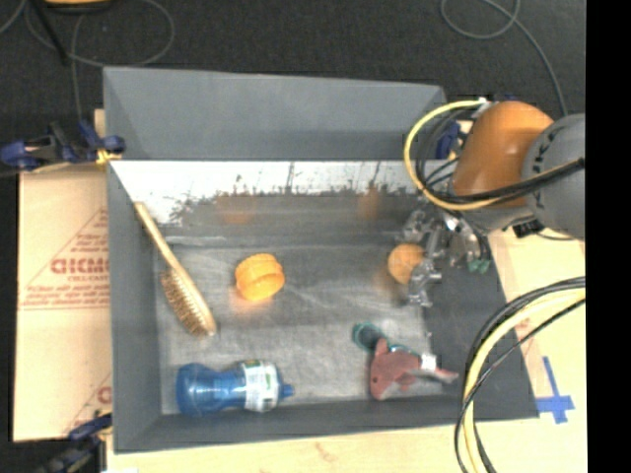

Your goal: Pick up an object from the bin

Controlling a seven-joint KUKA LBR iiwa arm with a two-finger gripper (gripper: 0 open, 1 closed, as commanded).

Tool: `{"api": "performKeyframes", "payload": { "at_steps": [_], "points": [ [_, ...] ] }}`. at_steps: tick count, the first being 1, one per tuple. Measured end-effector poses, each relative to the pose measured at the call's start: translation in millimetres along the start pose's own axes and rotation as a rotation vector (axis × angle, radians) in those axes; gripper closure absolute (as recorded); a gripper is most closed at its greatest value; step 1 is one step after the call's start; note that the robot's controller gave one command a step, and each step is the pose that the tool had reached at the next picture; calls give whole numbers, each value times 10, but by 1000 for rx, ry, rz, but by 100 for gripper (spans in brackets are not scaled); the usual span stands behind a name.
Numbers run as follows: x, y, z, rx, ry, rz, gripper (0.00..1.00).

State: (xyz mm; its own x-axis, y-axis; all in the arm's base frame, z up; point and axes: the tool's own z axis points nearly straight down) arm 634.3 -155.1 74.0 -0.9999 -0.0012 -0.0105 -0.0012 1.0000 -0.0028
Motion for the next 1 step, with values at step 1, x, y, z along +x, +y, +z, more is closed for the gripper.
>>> {"api": "performKeyframes", "payload": {
  "at_steps": [1],
  "points": [
    [-5, 243, -1853, -3, -1, 48, 100]
  ]
}}
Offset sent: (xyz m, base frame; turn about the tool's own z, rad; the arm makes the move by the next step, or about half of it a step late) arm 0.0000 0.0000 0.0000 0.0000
